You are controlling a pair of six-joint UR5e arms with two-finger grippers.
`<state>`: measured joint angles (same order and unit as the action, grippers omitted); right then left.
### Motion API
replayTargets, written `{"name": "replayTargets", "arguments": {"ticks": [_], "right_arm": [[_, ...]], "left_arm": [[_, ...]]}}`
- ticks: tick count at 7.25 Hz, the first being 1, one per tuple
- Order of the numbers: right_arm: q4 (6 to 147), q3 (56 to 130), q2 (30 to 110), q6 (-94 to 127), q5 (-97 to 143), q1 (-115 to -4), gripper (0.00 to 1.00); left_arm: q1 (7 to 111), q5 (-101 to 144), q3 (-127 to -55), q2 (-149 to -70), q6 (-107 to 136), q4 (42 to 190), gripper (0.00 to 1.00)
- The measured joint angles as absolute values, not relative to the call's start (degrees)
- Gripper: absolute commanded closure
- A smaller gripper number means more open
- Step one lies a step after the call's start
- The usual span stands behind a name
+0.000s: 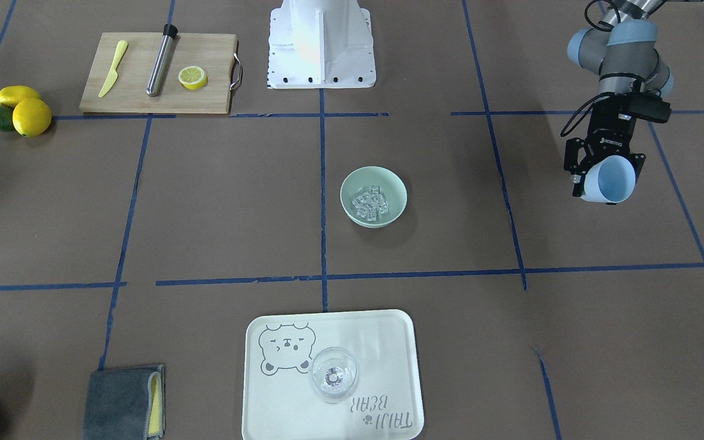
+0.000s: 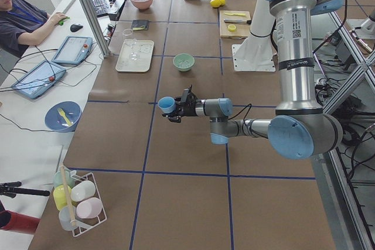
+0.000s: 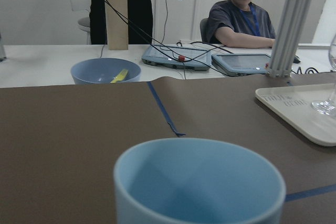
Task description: Pour ice into bowl
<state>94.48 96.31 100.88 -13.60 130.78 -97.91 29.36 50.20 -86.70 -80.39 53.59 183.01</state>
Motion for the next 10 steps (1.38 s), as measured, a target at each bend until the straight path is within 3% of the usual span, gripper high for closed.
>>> {"name": "replayTargets", "arguments": {"ticks": [3,5,8,10], "right_arm": [[94.48,96.33,100.74,-13.43,130.86,-97.91,0.00],[94.48,96.25,100.73,-13.41,130.87,-97.91,0.00],[94.48,96.16,100.72,-13.67,130.87,-97.88,0.00],[94.48,96.15,100.74,-13.78,130.85,-97.90,0.00]], "left_arm": [[26.73,44.74,-82.39,-80.98,55.41,182.90,1.00],[23.51,42.19,-79.55,-83.10,57.51,182.71,0.93],[21.82,39.20,-75.76,-84.74,59.88,183.03,0.79],[20.83,38.47,-74.86,-84.75,60.48,183.10,0.61]]}}
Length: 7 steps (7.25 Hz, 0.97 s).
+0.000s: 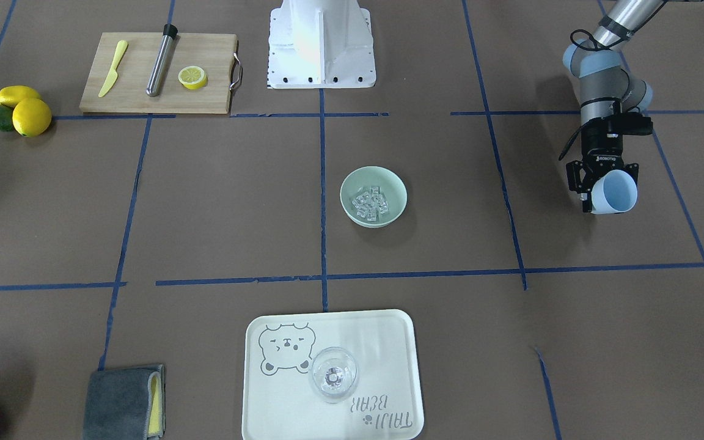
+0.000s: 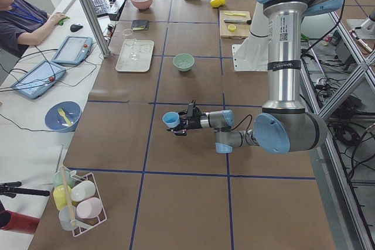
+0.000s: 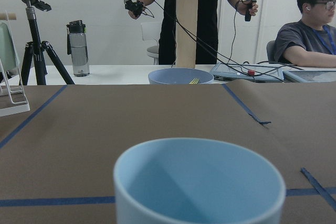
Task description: Pour ice into bowl
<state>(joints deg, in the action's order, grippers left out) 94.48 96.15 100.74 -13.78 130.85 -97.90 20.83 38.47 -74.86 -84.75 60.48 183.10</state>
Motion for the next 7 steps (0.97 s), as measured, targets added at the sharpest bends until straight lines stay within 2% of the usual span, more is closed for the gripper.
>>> {"name": "replayTargets", "arguments": {"ticks": [2,4,7], "right_arm": [[94.48,96.09,100.80,-13.80,130.79,-97.91,0.00],[94.48,96.11,100.79,-13.80,130.80,-97.91,0.00],[94.48,96.15,100.45,-13.70,130.79,-97.91,0.00]], "left_arm": [[19.45,38.43,-74.19,-84.73,60.81,183.01,0.49],[19.04,38.45,-73.65,-84.67,60.89,183.01,0.31],[18.99,38.49,-73.57,-84.52,60.85,183.16,0.15]]}}
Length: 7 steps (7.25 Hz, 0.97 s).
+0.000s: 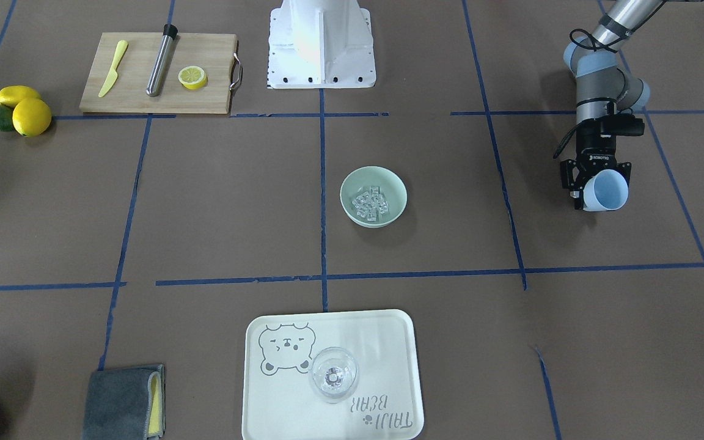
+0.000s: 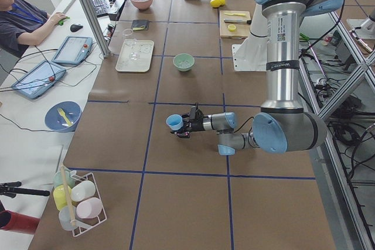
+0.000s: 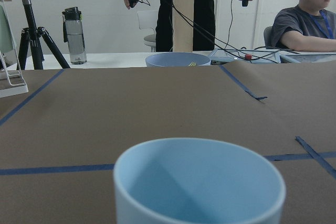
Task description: Pour ice into bowl
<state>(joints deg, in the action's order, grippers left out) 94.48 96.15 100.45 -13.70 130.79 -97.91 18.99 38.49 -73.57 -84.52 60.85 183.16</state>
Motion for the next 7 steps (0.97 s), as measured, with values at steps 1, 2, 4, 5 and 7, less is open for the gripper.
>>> {"name": "replayTargets", "arguments": {"ticks": [1,2,4,5,7], "right_arm": [[94.48,96.14,100.38,-13.64,130.78,-97.91,0.00],[94.48,96.11,100.33,-13.56,130.78,-97.91,0.00],[94.48,96.11,100.23,-13.44,130.78,-97.88,0.00],[94.48,96.14,100.18,-13.37,130.78,-97.87,0.00],[94.48,96.15,100.13,-13.27,130.78,-97.85,0.00]], "left_arm": [[18.99,38.48,-73.61,-84.49,60.83,183.21,0.13],[18.98,38.46,-73.63,-84.47,60.82,183.26,0.05],[18.99,38.49,-73.81,-84.30,60.82,183.54,0.00],[18.99,38.49,-73.97,-84.14,60.74,183.90,0.00],[19.09,38.44,-74.40,-83.89,60.26,185.26,0.00]]}}
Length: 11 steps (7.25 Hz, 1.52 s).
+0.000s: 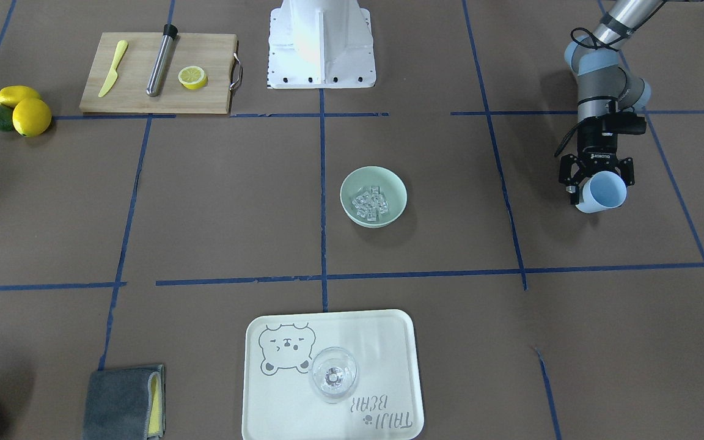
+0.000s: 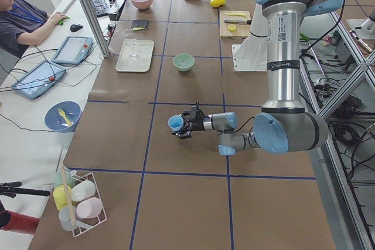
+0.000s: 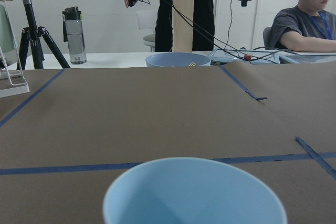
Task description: Pour ice into bowl
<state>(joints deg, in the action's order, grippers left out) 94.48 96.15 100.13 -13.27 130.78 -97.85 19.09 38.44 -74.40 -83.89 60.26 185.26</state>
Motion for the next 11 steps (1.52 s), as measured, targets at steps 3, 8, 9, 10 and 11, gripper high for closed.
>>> {"name": "replayTargets", "arguments": {"ticks": [3,8,9,10,11], "right_arm": [[94.43,96.18,100.05,-13.19,130.78,-97.84,0.00],[94.48,96.16,99.59,-13.10,130.80,-97.82,0.00],[94.48,96.20,99.58,-13.10,130.84,-97.84,0.00],[94.48,96.23,99.58,-13.10,130.86,-97.85,0.00],[94.48,96.26,99.58,-13.10,130.87,-97.84,0.00]], "left_arm": [[19.15,38.53,-77.24,-82.21,55.48,190.83,0.00],[21.05,40.87,-82.54,-79.47,48.78,194.05,0.00],[24.30,45.62,-83.45,-79.46,46.08,193.80,0.00],[29.79,54.01,-83.88,-79.45,42.39,193.01,0.00],[36.23,63.37,-84.28,-79.52,38.16,190.86,0.00]]}}
